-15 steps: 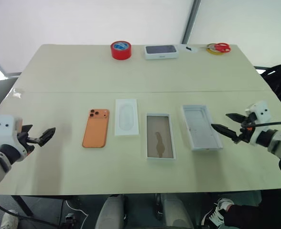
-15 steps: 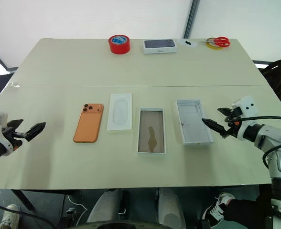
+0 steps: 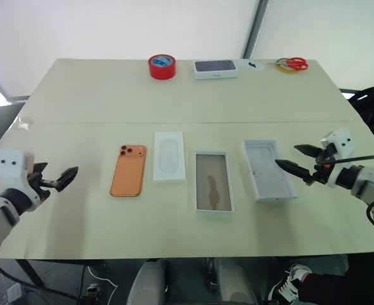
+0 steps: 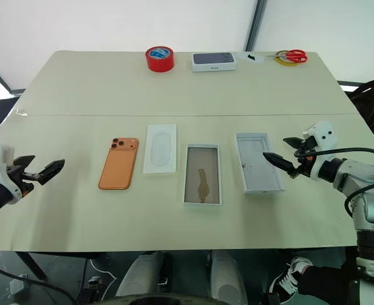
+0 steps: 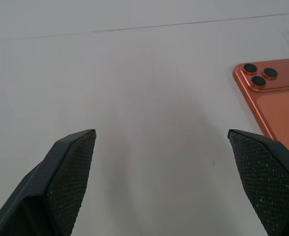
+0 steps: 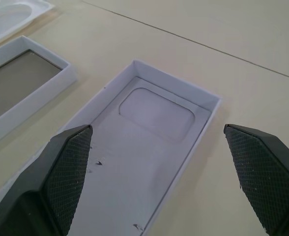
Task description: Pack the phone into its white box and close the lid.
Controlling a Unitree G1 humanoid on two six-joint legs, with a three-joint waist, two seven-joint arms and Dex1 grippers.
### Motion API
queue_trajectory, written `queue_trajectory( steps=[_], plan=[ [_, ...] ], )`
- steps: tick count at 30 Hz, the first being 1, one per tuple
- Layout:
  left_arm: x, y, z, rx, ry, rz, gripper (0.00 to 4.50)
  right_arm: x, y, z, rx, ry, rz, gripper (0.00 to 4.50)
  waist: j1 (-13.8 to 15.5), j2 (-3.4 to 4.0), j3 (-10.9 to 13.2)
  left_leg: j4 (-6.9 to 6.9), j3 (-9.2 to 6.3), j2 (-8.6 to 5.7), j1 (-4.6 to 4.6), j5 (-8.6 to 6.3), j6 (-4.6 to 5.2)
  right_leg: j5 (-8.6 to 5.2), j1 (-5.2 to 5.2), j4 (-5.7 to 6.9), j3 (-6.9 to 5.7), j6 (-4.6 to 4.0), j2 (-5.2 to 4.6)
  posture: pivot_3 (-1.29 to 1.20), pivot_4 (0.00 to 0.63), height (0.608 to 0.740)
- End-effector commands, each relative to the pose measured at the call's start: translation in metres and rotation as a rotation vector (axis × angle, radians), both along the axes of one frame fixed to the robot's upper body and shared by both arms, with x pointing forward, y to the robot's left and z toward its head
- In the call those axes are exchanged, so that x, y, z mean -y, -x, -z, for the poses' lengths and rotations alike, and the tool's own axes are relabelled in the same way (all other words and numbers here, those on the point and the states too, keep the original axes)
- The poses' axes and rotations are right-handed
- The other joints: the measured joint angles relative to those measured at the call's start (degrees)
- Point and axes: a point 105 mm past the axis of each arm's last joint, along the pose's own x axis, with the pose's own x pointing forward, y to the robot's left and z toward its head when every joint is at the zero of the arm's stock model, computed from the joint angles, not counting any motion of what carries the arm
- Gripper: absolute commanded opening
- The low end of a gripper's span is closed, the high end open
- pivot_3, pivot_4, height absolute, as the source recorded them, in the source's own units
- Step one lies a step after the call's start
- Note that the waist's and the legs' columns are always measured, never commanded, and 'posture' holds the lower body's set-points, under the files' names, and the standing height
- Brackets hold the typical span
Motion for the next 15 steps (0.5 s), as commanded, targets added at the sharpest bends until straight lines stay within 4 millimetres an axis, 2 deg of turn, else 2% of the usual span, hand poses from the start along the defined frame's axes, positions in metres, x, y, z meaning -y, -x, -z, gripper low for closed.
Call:
queue_trajectory(
  steps=[1, 6, 10, 12, 15],
  plan=[
    [0.036, -0.01, -0.012, 0.055, 0.019, 0.11, 4.5, -0.024, -0.003, -0.024, 0.094, 0.014, -0.092, 4.47, -0.06, 0.0, 0.0, 0.0, 0.0, 0.0, 0.01, 0.0, 0.0, 0.0, 0.01, 0.0, 0.0, 0.0, 0.0, 0.0, 0.15, 0.732],
    [0.101, -0.03, -0.008, 0.045, 0.07, 0.268, 4.5, -0.049, -0.006, -0.031, 0.135, 0.044, -0.169, 4.47, -0.05, -0.02, -0.01, 0.01, -0.02, -0.02, 0.02, 0.01, 0.0, 0.06, 0.05, 0.03, 0.0, 0.1, 0.02, 0.0, 0.15, 0.732],
    [0.144, -0.04, -0.007, 0.011, 0.172, 0.33, 4.5, -0.084, -0.007, -0.041, 0.181, 0.078, -0.262, 4.47, -0.17, -0.03, -0.01, 0.02, -0.03, -0.03, 0.04, 0.01, 0.0, 0.13, 0.1, 0.03, 0.0, 0.21, 0.02, 0.0, 0.15, 0.732],
    [0.156, -0.042, -0.007, -0.016, 0.21, 0.329, 4.5, -0.099, -0.006, -0.042, 0.2, 0.108, -0.3, 4.47, -0.26, -0.03, -0.01, 0.02, -0.04, -0.02, 0.04, 0.01, 0.0, 0.14, 0.07, 0.06, 0.0, 0.23, 0.04, 0.0, 0.15, 0.732],
    [0.159, -0.048, 0.001, -0.089, 0.23, 0.261, 4.5, -0.115, -0.004, -0.044, 0.207, 0.124, -0.339, 4.47, -0.24, -0.03, -0.01, 0.02, -0.1, 0.0, 0.05, 0.01, 0.0, 0.14, 0.07, 0.09, 0.0, 0.24, 0.11, 0.0, 0.15, 0.732]
  ],
)
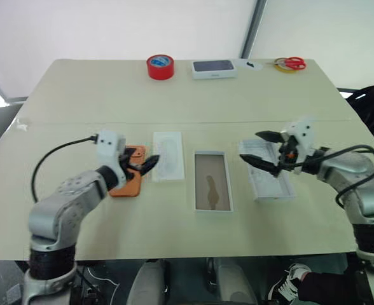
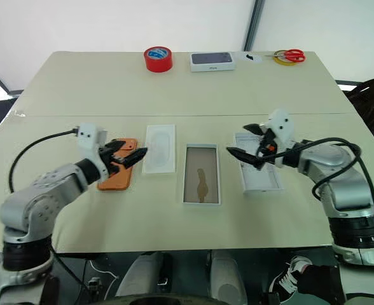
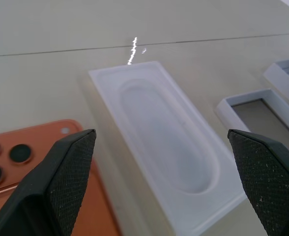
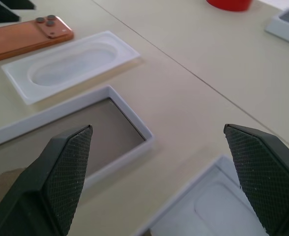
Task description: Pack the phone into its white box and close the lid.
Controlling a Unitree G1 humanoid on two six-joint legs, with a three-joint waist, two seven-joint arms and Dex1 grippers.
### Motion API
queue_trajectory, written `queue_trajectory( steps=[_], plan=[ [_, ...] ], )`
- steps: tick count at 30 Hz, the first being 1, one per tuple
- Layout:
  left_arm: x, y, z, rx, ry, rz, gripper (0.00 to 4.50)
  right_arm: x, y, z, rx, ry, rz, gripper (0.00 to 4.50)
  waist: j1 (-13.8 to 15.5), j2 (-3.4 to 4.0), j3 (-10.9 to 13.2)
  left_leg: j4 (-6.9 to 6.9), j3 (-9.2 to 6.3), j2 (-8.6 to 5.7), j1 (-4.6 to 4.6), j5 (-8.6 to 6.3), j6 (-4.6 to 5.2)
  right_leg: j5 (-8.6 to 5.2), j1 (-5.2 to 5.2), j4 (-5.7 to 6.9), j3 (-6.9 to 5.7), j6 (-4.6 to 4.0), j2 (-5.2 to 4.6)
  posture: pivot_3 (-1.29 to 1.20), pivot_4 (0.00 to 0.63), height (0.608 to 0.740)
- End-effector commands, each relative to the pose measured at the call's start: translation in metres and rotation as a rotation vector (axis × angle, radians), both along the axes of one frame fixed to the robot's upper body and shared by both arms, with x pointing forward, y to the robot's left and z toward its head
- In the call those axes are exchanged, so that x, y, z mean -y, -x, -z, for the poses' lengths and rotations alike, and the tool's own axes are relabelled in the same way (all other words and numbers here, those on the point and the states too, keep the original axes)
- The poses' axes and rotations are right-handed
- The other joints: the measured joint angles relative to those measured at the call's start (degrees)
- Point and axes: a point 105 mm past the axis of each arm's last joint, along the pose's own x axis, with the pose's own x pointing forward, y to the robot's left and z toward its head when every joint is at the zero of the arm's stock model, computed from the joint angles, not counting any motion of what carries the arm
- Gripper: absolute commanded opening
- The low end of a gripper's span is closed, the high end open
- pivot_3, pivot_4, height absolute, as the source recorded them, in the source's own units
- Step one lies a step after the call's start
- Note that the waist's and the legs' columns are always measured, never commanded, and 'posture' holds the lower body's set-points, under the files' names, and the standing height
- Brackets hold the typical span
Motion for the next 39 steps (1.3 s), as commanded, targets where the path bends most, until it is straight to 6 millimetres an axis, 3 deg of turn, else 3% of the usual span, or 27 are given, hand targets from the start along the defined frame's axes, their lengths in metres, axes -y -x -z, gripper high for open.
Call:
queue_trajectory(
  steps=[1, 5, 13, 26, 29, 36, 37, 39],
  plan=[
    [0.001, -0.005, -0.003, -0.047, -0.004, -0.085, 4.5, -0.023, 0.007, -0.015, 0.052, 0.014, -0.06, 4.47, 0.13, 0.0, 0.0, 0.0, -0.02, 0.0, 0.0, 0.0, 0.0, 0.0, 0.0, 0.01, 0.0, 0.0, 0.01, 0.0, 0.15, 0.732],
    [0.009, -0.008, -0.001, -0.115, -0.008, -0.134, 4.5, -0.032, 0.012, -0.015, 0.042, 0.006, -0.089, 4.47, 0.34, -0.02, 0.0, 0.04, -0.09, -0.03, -0.02, 0.01, -0.01, 0.0, 0.07, -0.02, -0.01, -0.01, 0.01, 0.0, 0.15, 0.732],
    [0.012, -0.022, 0.011, -0.28, 0.063, -0.208, 4.5, -0.022, 0.015, -0.004, -0.002, 0.028, -0.088, 4.47, 0.28, -0.03, 0.0, 0.05, -0.08, -0.07, 0.02, 0.01, -0.01, -0.01, 0.11, -0.04, -0.01, -0.02, 0.02, 0.0, 0.15, 0.732],
    [0.033, -0.04, 0.021, -0.42, 0.085, -0.162, 4.5, -0.039, 0.057, 0.002, -0.071, 0.184, -0.297, 4.47, 0.25, -0.04, 0.0, 0.05, -0.1, -0.07, 0.05, 0.01, -0.01, -0.01, 0.13, -0.04, -0.02, -0.02, 0.04, 0.0, 0.15, 0.732],
    [0.032, -0.042, 0.02, -0.424, 0.112, -0.166, 3.66, -0.041, 0.061, 0.008, -0.092, 0.221, -0.307, 4.5, 0.35, -0.05, -0.01, 0.05, -0.11, -0.07, 0.05, 0.01, -0.01, -0.02, 0.16, -0.06, -0.03, -0.02, 0.02, 0.0, 0.15, 0.732],
    [0.028, -0.043, 0.021, -0.429, 0.131, -0.193, 0.4, -0.046, 0.063, 0.022, -0.129, 0.309, -0.315, 4.5, 0.28, -0.08, 0.0, 0.06, -0.1, -0.13, 0.03, 0.02, -0.02, -0.02, 0.16, -0.07, -0.03, -0.02, -0.08, 0.0, 0.15, 0.732],
    [0.026, -0.043, 0.021, -0.43, 0.133, -0.199, 0.11, -0.048, 0.064, 0.023, -0.141, 0.318, -0.321, 4.5, 0.28, -0.07, 0.0, 0.06, -0.1, -0.13, 0.03, 0.02, -0.02, -0.02, 0.16, -0.06, -0.03, -0.02, -0.08, 0.0, 0.15, 0.732],
    [0.023, -0.044, 0.019, -0.42, 0.158, -0.221, 0.11, -0.054, 0.067, 0.027, -0.188, 0.348, -0.33, 4.5, 0.19, -0.07, 0.0, 0.06, -0.1, -0.12, 0.04, 0.02, -0.02, -0.02, 0.15, -0.06, -0.03, -0.02, -0.08, 0.0, 0.15, 0.732]
  ],
)
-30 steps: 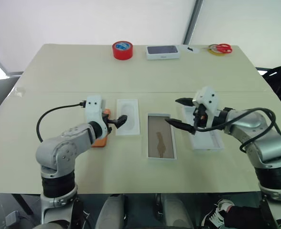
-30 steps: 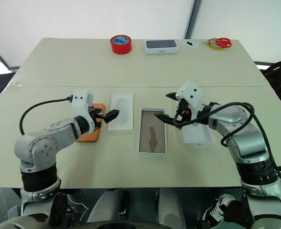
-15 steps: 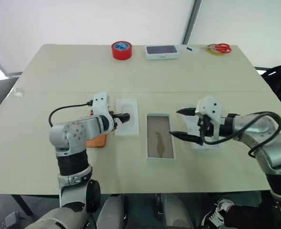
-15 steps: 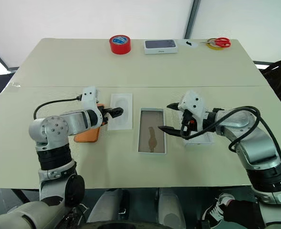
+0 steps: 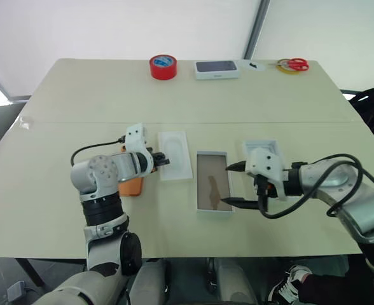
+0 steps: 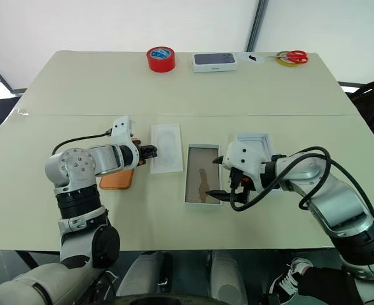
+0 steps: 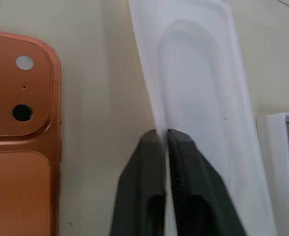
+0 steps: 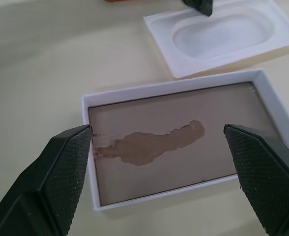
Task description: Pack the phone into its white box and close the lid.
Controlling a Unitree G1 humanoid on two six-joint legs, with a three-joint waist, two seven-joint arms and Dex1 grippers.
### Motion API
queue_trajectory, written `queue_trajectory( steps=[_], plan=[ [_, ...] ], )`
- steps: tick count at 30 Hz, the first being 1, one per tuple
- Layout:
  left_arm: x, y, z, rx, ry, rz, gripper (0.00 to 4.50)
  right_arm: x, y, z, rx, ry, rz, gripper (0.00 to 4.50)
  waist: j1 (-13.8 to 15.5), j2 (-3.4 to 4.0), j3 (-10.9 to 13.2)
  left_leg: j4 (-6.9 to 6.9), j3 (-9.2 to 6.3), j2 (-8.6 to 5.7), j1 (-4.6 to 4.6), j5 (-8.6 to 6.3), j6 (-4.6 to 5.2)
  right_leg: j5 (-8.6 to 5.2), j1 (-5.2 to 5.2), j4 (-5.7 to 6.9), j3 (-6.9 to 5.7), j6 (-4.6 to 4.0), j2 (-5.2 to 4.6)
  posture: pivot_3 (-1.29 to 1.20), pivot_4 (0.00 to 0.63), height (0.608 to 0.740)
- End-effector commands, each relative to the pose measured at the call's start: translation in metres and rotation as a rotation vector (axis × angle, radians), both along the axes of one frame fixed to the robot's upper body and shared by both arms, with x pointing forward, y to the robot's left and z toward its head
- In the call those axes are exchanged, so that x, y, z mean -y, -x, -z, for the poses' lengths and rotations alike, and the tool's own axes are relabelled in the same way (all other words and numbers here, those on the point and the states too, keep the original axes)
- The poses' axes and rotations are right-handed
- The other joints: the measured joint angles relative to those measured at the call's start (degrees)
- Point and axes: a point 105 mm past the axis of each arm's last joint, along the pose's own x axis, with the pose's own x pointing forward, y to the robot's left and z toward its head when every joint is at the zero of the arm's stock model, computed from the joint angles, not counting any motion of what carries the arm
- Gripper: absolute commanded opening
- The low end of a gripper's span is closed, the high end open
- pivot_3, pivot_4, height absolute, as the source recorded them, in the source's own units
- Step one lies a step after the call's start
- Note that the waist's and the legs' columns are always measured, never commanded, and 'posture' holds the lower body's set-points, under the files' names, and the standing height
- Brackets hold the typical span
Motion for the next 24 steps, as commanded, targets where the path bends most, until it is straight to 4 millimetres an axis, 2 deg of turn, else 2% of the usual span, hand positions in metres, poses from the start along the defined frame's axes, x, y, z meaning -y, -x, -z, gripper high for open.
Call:
queue_trajectory(
  steps=[1, 6, 10, 11, 12, 14, 19, 24],
  plan=[
    [-0.006, -0.004, -0.01, 0.039, 0.03, -0.048, 0.11, -0.013, 0.008, -0.006, 0.0, 0.054, -0.041, 4.5, -0.08, 0.0, 0.0, 0.0, 0.0, 0.01, 0.0, 0.0, 0.0, 0.0, 0.0, 0.0, 0.0, 0.0, 0.0, 0.0, 0.15, 0.732],
    [-0.002, -0.007, -0.029, 0.1, 0.116, -0.048, 0.11, -0.028, 0.021, 0.014, -0.072, 0.119, -0.097, 4.5, 0.12, -0.01, 0.0, 0.0, -0.06, 0.02, -0.02, 0.0, -0.01, 0.0, -0.01, 0.0, -0.08, 0.0, 0.0, 0.0, 0.15, 0.732],
    [-0.002, -0.006, -0.036, 0.122, 0.134, -0.041, 0.11, -0.029, 0.017, 0.036, -0.098, 0.201, -0.072, 4.5, 0.01, -0.02, 0.0, 0.01, -0.03, -0.03, -0.04, 0.0, -0.01, 0.0, -0.01, -0.02, -0.06, -0.01, -0.06, 0.0, 0.15, 0.732],
    [-0.002, -0.006, -0.037, 0.126, 0.136, -0.042, 0.0, -0.029, 0.016, 0.041, -0.1, 0.219, -0.062, 3.97, 0.01, -0.01, 0.0, 0.01, -0.03, -0.03, -0.04, 0.01, -0.01, 0.0, -0.01, -0.02, -0.07, -0.01, -0.06, 0.0, 0.15, 0.732],
    [-0.003, -0.005, -0.038, 0.129, 0.137, -0.043, 0.0, -0.03, 0.015, 0.044, -0.103, 0.229, -0.053, 3.75, 0.01, -0.02, 0.0, 0.01, -0.03, -0.03, -0.04, 0.01, -0.02, 0.0, -0.01, -0.01, -0.07, -0.01, -0.06, 0.0, 0.15, 0.732],
    [-0.006, -0.004, -0.039, 0.136, 0.134, -0.046, 0.0, -0.032, 0.016, 0.047, -0.106, 0.237, -0.052, 2.81, 0.01, -0.02, 0.0, 0.01, -0.04, -0.03, -0.04, 0.01, -0.03, 0.0, -0.02, 0.0, -0.07, 0.0, -0.05, 0.0, 0.15, 0.732],
    [-0.013, -0.004, -0.043, 0.153, 0.164, -0.074, 0.0, -0.034, 0.014, 0.046, -0.089, 0.244, -0.064, 0.19, 0.0, -0.02, -0.01, 0.01, -0.05, -0.03, -0.03, 0.02, -0.03, 0.0, -0.02, 0.0, -0.08, 0.0, -0.04, 0.0, 0.15, 0.732],
    [-0.029, -0.005, -0.053, 0.192, 0.196, -0.122, 0.0, -0.043, 0.011, 0.04, 0.007, 0.241, -0.151, 0.08, -0.04, -0.03, -0.01, 0.01, -0.05, -0.03, -0.03, 0.02, -0.04, 0.0, -0.02, 0.0, -0.08, 0.0, -0.03, 0.0, 0.15, 0.732]
  ],
)
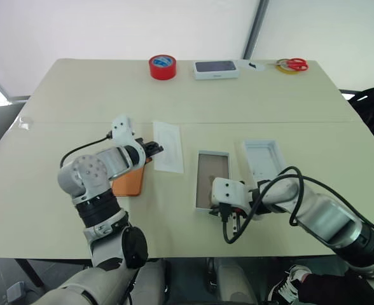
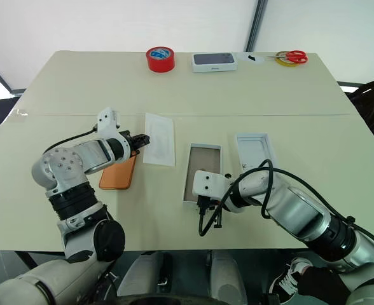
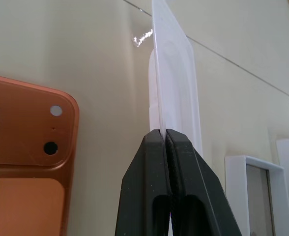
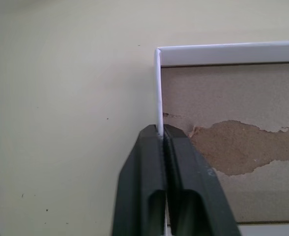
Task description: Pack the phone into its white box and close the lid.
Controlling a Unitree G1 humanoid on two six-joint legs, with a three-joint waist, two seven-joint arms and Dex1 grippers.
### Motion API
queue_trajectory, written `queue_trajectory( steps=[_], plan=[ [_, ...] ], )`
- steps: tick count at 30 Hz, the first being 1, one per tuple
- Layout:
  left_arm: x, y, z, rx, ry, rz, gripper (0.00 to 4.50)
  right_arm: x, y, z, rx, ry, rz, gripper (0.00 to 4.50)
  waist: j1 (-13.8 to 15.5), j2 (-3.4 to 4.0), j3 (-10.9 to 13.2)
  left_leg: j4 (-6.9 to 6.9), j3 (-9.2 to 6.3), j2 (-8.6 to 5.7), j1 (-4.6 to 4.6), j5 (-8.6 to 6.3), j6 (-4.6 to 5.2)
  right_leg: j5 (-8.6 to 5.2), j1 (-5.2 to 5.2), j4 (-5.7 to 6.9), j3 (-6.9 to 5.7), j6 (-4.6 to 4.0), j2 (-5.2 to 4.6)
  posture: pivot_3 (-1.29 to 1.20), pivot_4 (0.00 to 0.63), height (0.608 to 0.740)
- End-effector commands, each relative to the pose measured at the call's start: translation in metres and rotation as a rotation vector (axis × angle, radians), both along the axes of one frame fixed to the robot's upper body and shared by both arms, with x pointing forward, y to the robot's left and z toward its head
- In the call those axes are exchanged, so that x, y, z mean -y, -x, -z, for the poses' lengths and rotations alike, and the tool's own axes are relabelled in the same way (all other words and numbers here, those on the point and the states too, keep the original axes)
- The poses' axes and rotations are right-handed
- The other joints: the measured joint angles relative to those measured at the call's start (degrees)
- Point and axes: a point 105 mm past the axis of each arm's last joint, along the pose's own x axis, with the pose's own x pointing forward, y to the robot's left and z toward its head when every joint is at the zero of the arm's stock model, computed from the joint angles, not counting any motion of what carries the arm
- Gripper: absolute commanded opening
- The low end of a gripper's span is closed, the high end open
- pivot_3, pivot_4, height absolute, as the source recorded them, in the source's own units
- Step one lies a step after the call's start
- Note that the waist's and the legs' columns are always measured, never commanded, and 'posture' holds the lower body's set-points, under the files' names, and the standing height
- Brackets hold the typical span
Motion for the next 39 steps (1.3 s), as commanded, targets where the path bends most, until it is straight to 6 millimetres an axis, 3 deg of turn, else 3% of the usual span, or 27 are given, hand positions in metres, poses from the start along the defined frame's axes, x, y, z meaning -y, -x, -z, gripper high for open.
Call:
queue_trajectory(
  steps=[1, 7, 13, 16, 19, 20, 25, 27, 30, 33, 39],
  plan=[
    [-0.012, -0.002, -0.028, 0.1, 0.023, -0.026, 0.0, -0.013, -0.006, -0.011, 0.1, -0.014, -0.095, 0.08, -0.11, 0.0, 0.0, 0.0, 0.0, 0.0, 0.0, 0.0, -0.01, 0.0, 0.0, 0.0, 0.0, 0.0, 0.01, 0.0, 0.15, 0.732],
    [-0.041, 0.006, -0.04, 0.14, 0.05, -0.071, 0.0, -0.041, -0.033, -0.013, 0.188, -0.007, -0.187, 0.08, -0.48, -0.02, 0.01, -0.03, 0.01, 0.01, 0.02, 0.06, -0.11, 0.01, -0.03, 0.04, 0.0, 0.02, 0.09, 0.0, 0.15, 0.732],
    [-0.054, 0.012, -0.042, 0.158, 0.064, -0.09, 0.0, -0.061, -0.054, -0.015, 0.187, -0.027, -0.189, 0.08, -0.24, -0.06, 0.01, -0.05, -0.04, 0.02, 0.0, 0.13, -0.24, 0.02, -0.04, 0.07, -0.02, 0.02, 0.08, 0.0, 0.15, 0.732],
    [-0.052, 0.014, -0.043, 0.17, 0.071, -0.08, 0.0, -0.063, -0.053, -0.024, 0.165, -0.078, -0.191, 0.9, -0.03, -0.06, 0.0, -0.05, -0.04, 0.01, 0.0, 0.14, -0.26, 0.03, -0.04, 0.07, -0.01, 0.01, 0.02, 0.0, 0.15, 0.732],
    [-0.046, 0.015, -0.044, 0.183, 0.09, -0.062, 0.0, -0.064, -0.058, -0.045, 0.215, -0.167, -0.155, 2.33, -0.08, -0.06, 0.0, -0.05, -0.05, 0.0, -0.01, 0.14, -0.27, 0.03, -0.04, 0.07, -0.01, 0.01, -0.01, 0.0, 0.15, 0.732],
    [-0.043, 0.016, -0.043, 0.184, 0.096, -0.052, 0.0, -0.06, -0.058, -0.053, 0.217, -0.208, -0.135, 2.79, -0.08, -0.06, 0.0, -0.05, -0.05, -0.01, -0.01, 0.14, -0.27, 0.03, -0.04, 0.07, -0.01, 0.01, -0.01, 0.0, 0.15, 0.732],
    [-0.017, 0.019, -0.038, 0.18, 0.12, 0.019, 0.0, -0.027, -0.056, -0.084, 0.277, -0.338, -0.072, 2.79, -0.02, -0.08, 0.0, -0.06, -0.06, -0.01, -0.02, 0.13, -0.27, 0.04, -0.03, 0.04, -0.04, 0.01, -0.03, 0.0, 0.15, 0.732],
    [0.0, 0.021, -0.029, 0.152, 0.129, 0.058, 0.0, -0.001, -0.062, -0.098, 0.293, -0.451, 0.027, 2.79, -0.06, -0.1, 0.0, -0.06, -0.05, -0.02, -0.01, 0.12, -0.27, 0.04, -0.02, 0.04, -0.03, 0.01, -0.03, 0.0, 0.15, 0.732],
    [0.016, 0.024, -0.016, 0.101, 0.137, 0.085, 0.0, 0.036, -0.07, -0.097, 0.296, -0.478, 0.151, 2.79, 0.07, -0.11, 0.0, -0.06, -0.05, -0.04, -0.01, 0.12, -0.26, 0.03, 0.04, 0.01, -0.04, 0.01, -0.03, 0.0, 0.15, 0.732],
    [0.026, 0.028, -0.007, 0.073, 0.151, 0.108, 0.0, 0.058, -0.073, -0.088, 0.283, -0.455, 0.221, 2.79, -0.3, -0.11, 0.01, -0.06, 0.01, -0.04, 0.03, 0.1, -0.21, 0.02, 0.03, 0.0, 0.0, -0.02, -0.01, 0.0, 0.15, 0.732],
    [0.038, 0.034, 0.005, 0.031, 0.155, 0.134, 0.0, 0.068, -0.072, -0.083, 0.28, -0.446, 0.246, 2.79, -0.53, -0.11, 0.01, -0.11, 0.0, 0.1, 0.06, 0.09, -0.19, 0.02, 0.0, 0.02, 0.01, -0.01, 0.28, 0.0, 0.15, 0.732]
  ],
)
